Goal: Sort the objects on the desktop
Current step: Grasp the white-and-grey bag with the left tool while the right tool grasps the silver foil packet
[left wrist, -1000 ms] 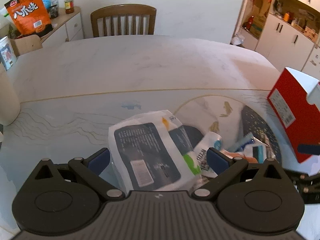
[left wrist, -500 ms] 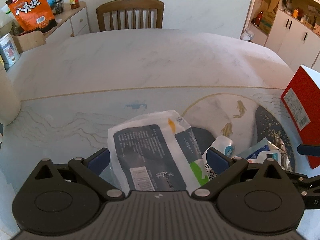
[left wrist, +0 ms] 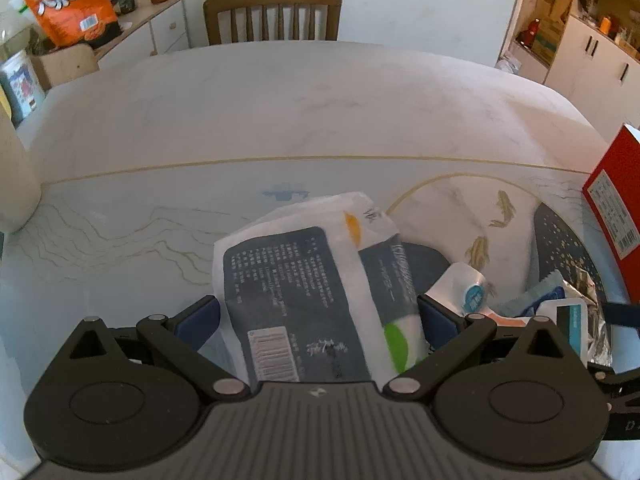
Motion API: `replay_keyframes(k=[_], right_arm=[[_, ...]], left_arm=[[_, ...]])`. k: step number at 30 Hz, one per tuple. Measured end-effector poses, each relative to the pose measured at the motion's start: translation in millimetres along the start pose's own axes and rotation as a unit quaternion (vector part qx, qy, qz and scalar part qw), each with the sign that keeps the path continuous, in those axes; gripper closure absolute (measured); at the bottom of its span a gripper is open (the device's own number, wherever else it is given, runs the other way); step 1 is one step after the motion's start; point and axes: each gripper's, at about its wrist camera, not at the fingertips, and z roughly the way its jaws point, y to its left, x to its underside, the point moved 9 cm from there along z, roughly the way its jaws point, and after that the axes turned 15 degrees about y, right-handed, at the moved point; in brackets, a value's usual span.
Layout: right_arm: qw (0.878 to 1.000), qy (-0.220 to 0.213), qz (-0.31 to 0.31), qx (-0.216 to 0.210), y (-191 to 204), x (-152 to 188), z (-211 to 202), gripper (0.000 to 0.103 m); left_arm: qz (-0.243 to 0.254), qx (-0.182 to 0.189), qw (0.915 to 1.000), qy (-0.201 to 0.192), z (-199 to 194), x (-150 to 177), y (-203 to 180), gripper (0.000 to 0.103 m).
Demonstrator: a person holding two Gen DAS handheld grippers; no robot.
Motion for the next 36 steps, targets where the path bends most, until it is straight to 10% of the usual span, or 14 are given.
replay_keyframes(k=[11, 24, 36], right_arm=[[1.000, -0.001, -0.002, -0.013, 3, 1, -1, 0.027], [1.000, -0.004, -0.003, -0.016, 0, 2, -3, 0.045], [1.000, -0.014, 0.011, 0.003, -17, 6, -14, 0.051]], left_arm=[[-0.027, 0.009, 0.9994, 0.017, 12, 6, 18, 0.003], [-0.010, 0.011, 0.9998, -0.013, -1, 8, 15, 0.051], [0.007, 0.014, 0.9994, -0.032, -15, 7, 8, 0.071]])
